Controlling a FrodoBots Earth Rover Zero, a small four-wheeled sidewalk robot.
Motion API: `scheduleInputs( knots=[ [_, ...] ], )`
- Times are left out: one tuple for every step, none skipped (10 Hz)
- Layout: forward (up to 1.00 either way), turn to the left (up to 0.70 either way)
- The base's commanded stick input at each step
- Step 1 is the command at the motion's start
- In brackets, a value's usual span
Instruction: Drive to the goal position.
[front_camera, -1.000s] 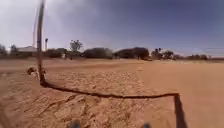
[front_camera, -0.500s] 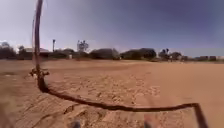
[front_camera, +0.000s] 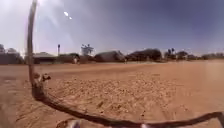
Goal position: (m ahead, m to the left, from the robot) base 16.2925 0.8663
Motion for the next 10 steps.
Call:
scheduleInputs(
  knots=[
    [0.7,0.0],
    [0.7,0.0],
    [0.7,0.0],
    [0.7,0.0],
    [0.7,0.0],
    [0.7,0.0],
    [0.7,0.0],
    [0.7,0.0],
    [0.7,0.0],
    [0.7,0.0]
  ],
)
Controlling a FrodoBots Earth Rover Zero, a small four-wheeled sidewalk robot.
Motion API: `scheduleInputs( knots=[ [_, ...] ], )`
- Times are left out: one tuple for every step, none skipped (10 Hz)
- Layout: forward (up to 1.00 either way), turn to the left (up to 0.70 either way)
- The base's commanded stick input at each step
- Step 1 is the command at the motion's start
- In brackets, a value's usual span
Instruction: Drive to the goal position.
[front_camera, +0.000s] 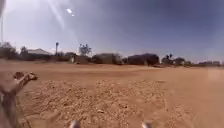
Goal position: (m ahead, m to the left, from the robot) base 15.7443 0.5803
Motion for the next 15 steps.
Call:
scheduleInputs(
  knots=[
    [0.7,0.0],
    [0.7,0.0],
    [0.7,0.0],
    [0.7,0.0],
    [0.7,0.0],
    [0.7,0.0],
    [0.7,0.03],
    [0.7,0.17],
    [0.7,0.27],
    [0.7,0.27],
    [0.7,0.27],
    [0.7,0.27],
    [0.7,0.27],
    [0.7,0.27],
    [0.7,0.27]
  ],
)
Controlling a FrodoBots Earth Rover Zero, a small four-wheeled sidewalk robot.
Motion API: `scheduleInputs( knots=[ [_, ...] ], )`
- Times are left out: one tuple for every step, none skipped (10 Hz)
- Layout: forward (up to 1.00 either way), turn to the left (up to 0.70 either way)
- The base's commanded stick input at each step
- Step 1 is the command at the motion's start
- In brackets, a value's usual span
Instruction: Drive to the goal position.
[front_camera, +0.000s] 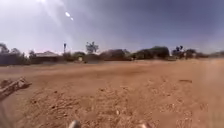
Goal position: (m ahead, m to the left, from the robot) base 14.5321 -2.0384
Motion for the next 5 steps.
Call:
scheduleInputs(
  knots=[
    [0.7,0.27],
    [0.7,0.27],
    [0.7,0.27],
    [0.7,0.27],
    [0.7,0.27]
  ],
)
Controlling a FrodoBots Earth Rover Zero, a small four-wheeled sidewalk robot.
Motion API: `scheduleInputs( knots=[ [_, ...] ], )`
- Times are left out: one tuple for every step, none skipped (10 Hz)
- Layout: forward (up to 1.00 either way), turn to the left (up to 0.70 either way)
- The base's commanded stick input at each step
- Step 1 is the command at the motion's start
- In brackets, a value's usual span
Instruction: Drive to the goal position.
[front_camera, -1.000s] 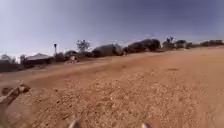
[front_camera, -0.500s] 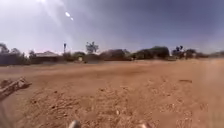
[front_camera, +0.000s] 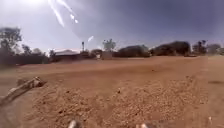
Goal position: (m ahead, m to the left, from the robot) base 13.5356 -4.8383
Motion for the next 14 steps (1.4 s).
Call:
scheduleInputs(
  knots=[
    [0.7,0.27],
    [0.7,0.27],
    [0.7,0.27],
    [0.7,0.0],
    [0.7,0.0],
    [0.7,0.0],
    [0.7,0.0],
    [0.7,0.0],
    [0.7,0.0],
    [0.7,0.0],
    [0.7,0.0],
    [0.7,0.0],
    [0.7,0.0],
    [0.7,0.0]
  ],
)
